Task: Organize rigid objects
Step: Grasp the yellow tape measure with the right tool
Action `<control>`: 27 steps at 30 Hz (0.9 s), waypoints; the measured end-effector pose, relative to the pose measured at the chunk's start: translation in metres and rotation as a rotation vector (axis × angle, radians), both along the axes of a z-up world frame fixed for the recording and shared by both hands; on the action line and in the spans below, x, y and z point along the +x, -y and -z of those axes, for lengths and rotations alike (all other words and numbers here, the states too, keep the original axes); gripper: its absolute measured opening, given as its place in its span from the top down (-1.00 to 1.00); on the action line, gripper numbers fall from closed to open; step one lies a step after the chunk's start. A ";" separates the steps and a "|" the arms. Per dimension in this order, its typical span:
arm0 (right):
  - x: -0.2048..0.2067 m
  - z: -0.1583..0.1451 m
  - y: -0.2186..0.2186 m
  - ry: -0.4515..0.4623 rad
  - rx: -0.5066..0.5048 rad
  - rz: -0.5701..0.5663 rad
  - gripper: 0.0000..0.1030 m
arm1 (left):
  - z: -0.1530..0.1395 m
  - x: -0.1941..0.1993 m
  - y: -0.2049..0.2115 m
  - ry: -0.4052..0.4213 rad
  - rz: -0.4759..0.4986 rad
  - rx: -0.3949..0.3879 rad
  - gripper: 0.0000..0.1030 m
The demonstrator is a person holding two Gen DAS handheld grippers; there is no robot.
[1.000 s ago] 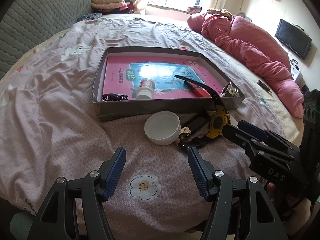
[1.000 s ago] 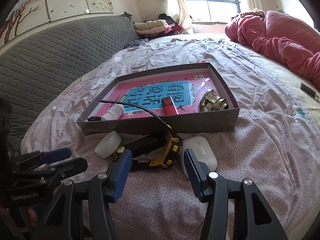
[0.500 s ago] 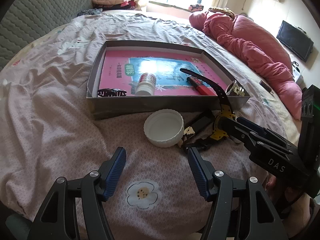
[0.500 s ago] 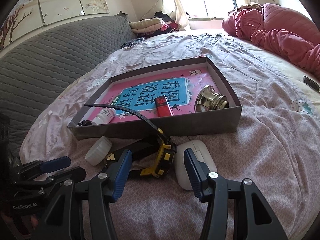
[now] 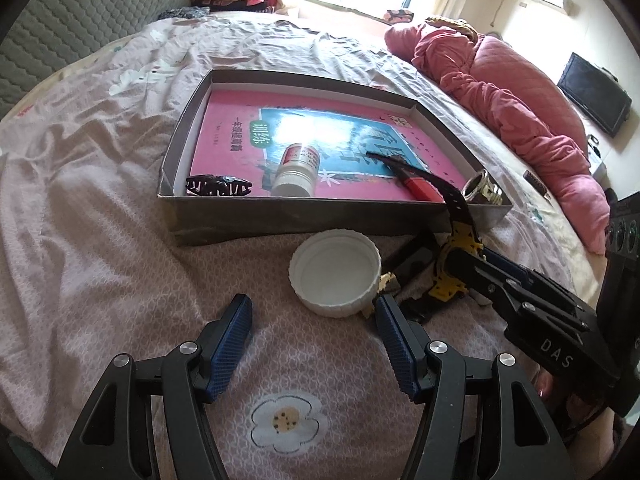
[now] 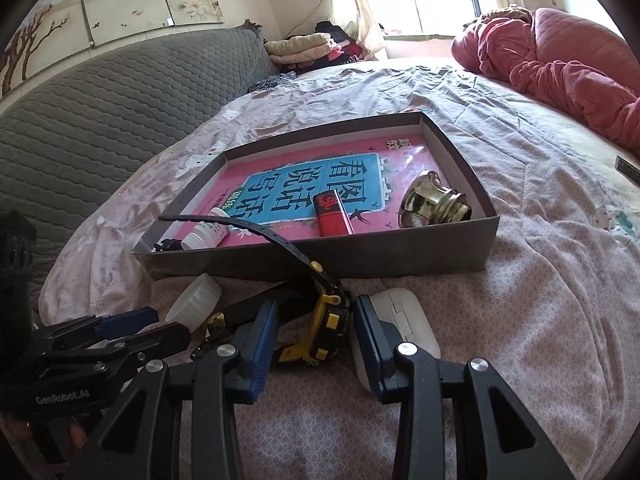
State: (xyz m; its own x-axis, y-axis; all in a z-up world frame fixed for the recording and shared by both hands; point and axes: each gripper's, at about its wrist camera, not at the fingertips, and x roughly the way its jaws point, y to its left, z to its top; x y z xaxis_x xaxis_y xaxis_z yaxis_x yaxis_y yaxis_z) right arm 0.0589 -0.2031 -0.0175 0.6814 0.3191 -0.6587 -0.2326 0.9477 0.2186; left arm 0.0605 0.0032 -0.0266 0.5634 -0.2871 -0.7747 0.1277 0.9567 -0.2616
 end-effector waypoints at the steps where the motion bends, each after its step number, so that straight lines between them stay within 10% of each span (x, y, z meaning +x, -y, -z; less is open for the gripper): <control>1: 0.001 0.000 -0.001 0.001 -0.004 -0.004 0.24 | 0.001 0.001 0.000 -0.001 -0.001 -0.001 -0.28; 27: 0.016 0.011 -0.012 -0.020 -0.025 -0.053 0.46 | 0.013 0.030 -0.005 -0.006 -0.014 -0.112 -0.33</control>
